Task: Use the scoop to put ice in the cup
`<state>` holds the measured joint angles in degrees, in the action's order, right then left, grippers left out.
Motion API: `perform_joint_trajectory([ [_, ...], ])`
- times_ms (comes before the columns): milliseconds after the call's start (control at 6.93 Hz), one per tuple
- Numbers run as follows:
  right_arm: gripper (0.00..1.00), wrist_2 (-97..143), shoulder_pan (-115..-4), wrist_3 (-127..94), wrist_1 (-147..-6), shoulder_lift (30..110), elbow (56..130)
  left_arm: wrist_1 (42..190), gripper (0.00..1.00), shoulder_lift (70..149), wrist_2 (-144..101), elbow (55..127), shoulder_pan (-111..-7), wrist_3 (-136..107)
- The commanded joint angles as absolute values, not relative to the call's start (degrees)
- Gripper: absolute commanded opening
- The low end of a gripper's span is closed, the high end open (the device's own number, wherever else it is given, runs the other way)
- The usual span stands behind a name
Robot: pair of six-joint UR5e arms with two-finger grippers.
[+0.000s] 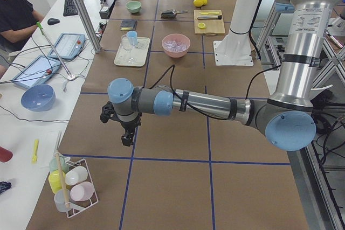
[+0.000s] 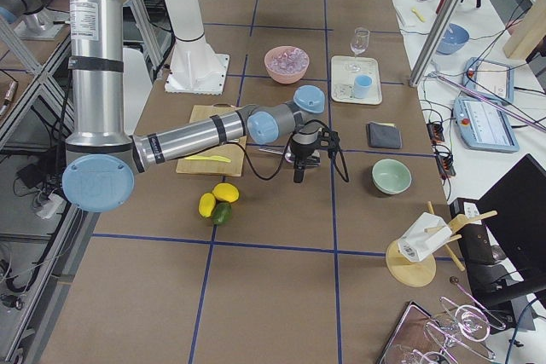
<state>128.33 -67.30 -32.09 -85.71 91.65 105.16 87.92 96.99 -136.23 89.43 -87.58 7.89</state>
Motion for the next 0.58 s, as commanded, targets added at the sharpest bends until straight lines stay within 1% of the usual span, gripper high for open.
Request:
perform_joint_trajectory([
  [0, 1.00, 131.83, -76.77, -18.42, -85.69, 91.84, 98.46, 88.32, 1.00, 93.11, -137.63, 87.54, -88.33, 14.67],
  [289, 1.00, 134.12, -84.34, -9.53, -85.69, 93.59, 95.38, 90.18, 1.00, 93.33, -138.42, 87.37, -88.24, 13.81],
  [433, 1.00, 135.08, -85.68, -4.27, -85.78, 93.69, 93.36, 89.65, 1.00, 93.69, -138.43, 87.28, -88.16, 13.80],
])
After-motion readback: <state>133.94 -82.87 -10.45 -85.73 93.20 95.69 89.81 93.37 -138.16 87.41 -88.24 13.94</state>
